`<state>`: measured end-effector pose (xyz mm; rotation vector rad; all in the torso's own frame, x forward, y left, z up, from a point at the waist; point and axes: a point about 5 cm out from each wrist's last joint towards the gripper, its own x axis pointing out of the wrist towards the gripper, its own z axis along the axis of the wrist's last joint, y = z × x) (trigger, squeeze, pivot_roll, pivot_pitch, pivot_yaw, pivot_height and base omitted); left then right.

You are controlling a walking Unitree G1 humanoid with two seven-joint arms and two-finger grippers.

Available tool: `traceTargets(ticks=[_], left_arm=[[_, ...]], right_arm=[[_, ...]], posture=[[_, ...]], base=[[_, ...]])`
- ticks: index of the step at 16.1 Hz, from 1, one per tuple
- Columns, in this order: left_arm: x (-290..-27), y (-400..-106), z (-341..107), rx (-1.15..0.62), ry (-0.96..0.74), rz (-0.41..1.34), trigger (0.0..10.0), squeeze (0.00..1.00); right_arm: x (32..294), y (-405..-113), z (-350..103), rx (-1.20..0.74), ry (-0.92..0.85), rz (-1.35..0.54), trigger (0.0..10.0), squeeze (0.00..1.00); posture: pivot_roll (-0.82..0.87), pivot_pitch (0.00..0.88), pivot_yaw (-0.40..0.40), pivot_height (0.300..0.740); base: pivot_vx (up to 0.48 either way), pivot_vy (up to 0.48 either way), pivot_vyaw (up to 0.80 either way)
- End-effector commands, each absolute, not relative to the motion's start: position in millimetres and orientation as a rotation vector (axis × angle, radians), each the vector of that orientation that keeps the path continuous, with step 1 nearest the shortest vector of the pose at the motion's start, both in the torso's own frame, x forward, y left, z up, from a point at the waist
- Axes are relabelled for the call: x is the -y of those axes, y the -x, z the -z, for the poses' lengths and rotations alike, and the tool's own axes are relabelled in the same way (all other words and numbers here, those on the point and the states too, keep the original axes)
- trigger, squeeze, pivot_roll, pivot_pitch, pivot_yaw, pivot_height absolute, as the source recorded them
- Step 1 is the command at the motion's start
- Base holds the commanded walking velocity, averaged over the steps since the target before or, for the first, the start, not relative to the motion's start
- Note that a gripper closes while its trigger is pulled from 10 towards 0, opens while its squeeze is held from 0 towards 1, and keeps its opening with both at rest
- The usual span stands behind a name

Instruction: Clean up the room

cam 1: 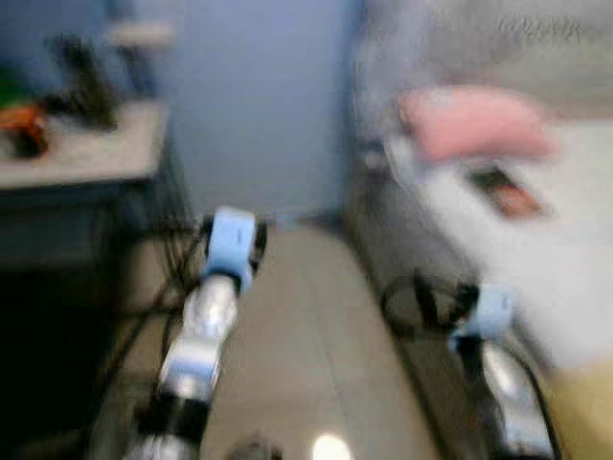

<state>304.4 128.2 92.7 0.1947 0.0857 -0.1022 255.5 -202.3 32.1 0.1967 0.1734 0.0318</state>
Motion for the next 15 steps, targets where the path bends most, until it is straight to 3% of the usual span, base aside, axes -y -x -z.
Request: traceTargets(ticks=[1,4,15], left_arm=[[-132,-307,-93,-0.093,-0.198,0.097,10.0,0.0],[-135,-310,-92,-0.104,-0.202,0.103,10.0,0.0],[-143,-316,-98,-0.027,-0.199,0.149,10.0,0.0]], right_arm=[[198,-261,-37,-0.153,-0.192,-0.055,10.0,0.0],[199,-260,-32,-0.183,-0.164,-0.059,10.0,0.0],[200,-264,-42,-0.111,-0.082,-0.047,10.0,0.0]], posture=[[0.05,0.0,0.01,0.74],[0.05,0.0,0.008,0.74],[0.07,0.0,-0.009,0.74]], base=[[0.48,0.0,0.61],[0.48,0.0,0.54],[0.48,0.0,0.0]])
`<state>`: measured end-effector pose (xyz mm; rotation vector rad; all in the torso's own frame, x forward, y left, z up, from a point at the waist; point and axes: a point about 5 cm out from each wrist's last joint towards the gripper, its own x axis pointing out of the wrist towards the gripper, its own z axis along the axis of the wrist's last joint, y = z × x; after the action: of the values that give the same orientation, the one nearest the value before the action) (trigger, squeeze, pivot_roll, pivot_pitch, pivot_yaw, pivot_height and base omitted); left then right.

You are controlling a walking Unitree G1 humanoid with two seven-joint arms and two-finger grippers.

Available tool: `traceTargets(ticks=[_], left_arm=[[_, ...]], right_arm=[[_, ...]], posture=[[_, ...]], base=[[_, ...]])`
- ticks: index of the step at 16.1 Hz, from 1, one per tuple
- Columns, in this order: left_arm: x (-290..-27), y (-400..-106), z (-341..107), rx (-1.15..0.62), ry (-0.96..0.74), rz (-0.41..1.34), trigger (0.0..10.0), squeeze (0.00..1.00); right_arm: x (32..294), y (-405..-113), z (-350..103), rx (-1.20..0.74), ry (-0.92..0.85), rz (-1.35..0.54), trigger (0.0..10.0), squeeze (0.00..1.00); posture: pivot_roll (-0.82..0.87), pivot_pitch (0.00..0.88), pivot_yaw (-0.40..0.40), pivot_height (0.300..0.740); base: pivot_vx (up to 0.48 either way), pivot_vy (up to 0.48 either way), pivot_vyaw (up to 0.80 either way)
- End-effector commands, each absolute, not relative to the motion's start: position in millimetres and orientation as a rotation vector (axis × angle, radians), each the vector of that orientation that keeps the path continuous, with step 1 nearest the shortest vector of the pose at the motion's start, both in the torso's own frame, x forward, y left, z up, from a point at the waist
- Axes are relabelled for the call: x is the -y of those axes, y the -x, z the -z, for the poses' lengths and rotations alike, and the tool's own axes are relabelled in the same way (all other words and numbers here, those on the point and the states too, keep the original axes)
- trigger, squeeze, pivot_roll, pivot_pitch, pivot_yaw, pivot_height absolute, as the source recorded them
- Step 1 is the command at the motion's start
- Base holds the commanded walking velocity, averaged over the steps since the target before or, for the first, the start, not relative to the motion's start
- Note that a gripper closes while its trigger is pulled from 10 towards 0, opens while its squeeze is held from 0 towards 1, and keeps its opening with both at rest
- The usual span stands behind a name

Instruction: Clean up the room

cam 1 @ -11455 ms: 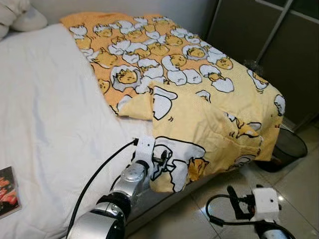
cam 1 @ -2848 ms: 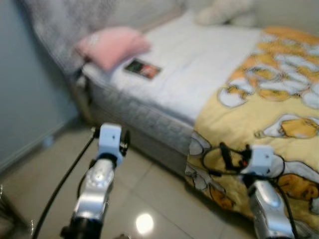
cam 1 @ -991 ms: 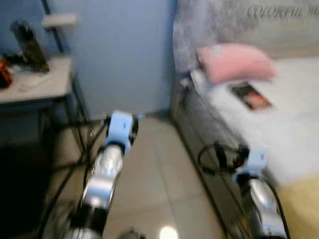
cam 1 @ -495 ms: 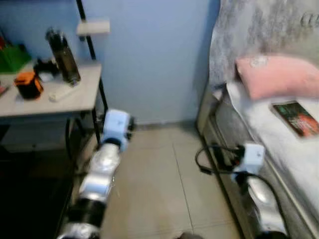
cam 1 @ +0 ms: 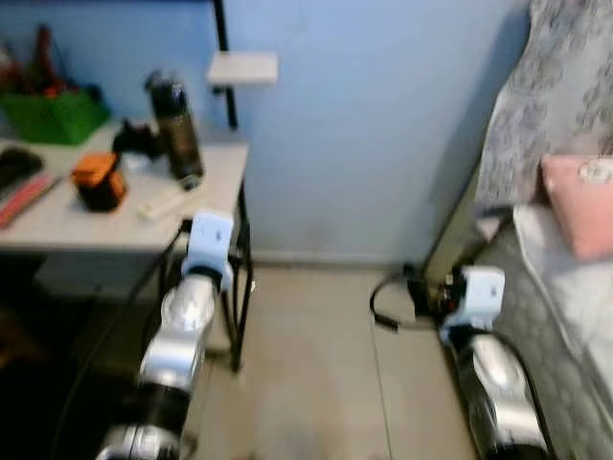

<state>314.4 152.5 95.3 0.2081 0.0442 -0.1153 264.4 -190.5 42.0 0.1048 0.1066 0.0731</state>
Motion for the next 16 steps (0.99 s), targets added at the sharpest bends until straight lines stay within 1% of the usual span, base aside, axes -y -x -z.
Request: traceTargets(ticks=[1,2,3,4,5,6,7,8,9,10,11,12,15,16], left_arm=[[-144,-317,-99,-0.022,-0.21,0.154,10.0,0.0],[-146,-317,-99,-0.023,-0.218,0.154,10.0,0.0],[-151,-315,-98,-0.037,-0.193,0.125,10.0,0.0],[-140,-290,-87,-0.118,-0.17,0.219,10.0,0.0],[-126,-256,-83,-0.142,-0.11,0.333,10.0,0.0],[-123,-256,-99,-0.094,-0.032,0.269,10.0,0.0],[-121,-264,-106,-0.062,-0.06,0.239,10.0,0.0],[-121,-264,-105,-0.072,-0.065,0.227,10.0,0.0],[-122,-259,-105,-0.104,-0.081,0.222,10.0,0.0],[-124,-258,-106,-0.113,-0.095,0.219,10.0,0.0],[-127,-261,-105,-0.12,-0.149,0.183,10.0,0.0],[-136,-264,-104,-0.133,-0.159,0.135,10.0,0.0],[-154,-252,-95,-0.186,-0.217,0.058,10.0,0.0],[-155,-256,-95,-0.19,-0.204,0.047,10.0,0.0]], right_arm=[[199,-264,-41,-0.115,-0.083,-0.053,10.0,0.0],[199,-262,-40,-0.119,-0.079,-0.051,10.0,0.0],[201,-253,-40,-0.115,-0.06,-0.042,10.0,0.0],[208,-231,-42,-0.12,-0.022,-0.065,10.0,0.0],[217,-206,-40,-0.174,-0.014,-0.091,10.0,0.0],[228,-195,-35,-0.215,0.042,-0.084,10.0,0.0],[229,-202,-36,-0.21,0.055,-0.064,10.0,0.0],[226,-209,-38,-0.188,0.04,-0.065,10.0,0.0],[216,-216,-42,-0.181,0.016,-0.101,10.0,0.0],[211,-219,-44,-0.182,0.01,-0.118,10.0,0.0],[206,-226,-41,-0.189,-0.001,-0.129,10.0,0.0],[202,-229,-37,-0.204,-0.035,-0.098,10.0,0.0],[205,-218,-34,-0.219,-0.049,-0.08,10.0,0.0],[207,-217,-30,-0.232,-0.032,-0.063,10.0,0.0]], posture=[[0.07,0.0,-0.011,0.74],[0.08,0.0,-0.015,0.74],[0.08,0.0,-0.019,0.74],[0.08,0.0,-0.037,0.74],[0.08,0.0,-0.041,0.74],[0.09,0.0,-0.045,0.74],[0.1,0.0,-0.056,0.74],[0.11,0.0,-0.062,0.74],[0.12,0.0,-0.068,0.74],[0.12,0.0,-0.07,0.74],[0.13,0.0,-0.072,0.74],[0.14,0.0,-0.07,0.74],[0.14,0.0,-0.061,0.74],[0.14,0.0,-0.06,0.74]], base=[[0.48,0.0,0.0],[0.48,0.0,0.0],[0.48,0.0,0.0],[0.0,0.0,0.0],[0.0,0.0,0.0],[0.0,0.0,0.0],[0.0,0.0,0.0],[0.0,0.0,0.48],[0.0,0.0,0.74],[0.0,0.0,0.72],[0.0,0.0,0.66],[0.0,0.0,0.68],[0.0,0.0,0.0],[0.0,0.0,0.0]])
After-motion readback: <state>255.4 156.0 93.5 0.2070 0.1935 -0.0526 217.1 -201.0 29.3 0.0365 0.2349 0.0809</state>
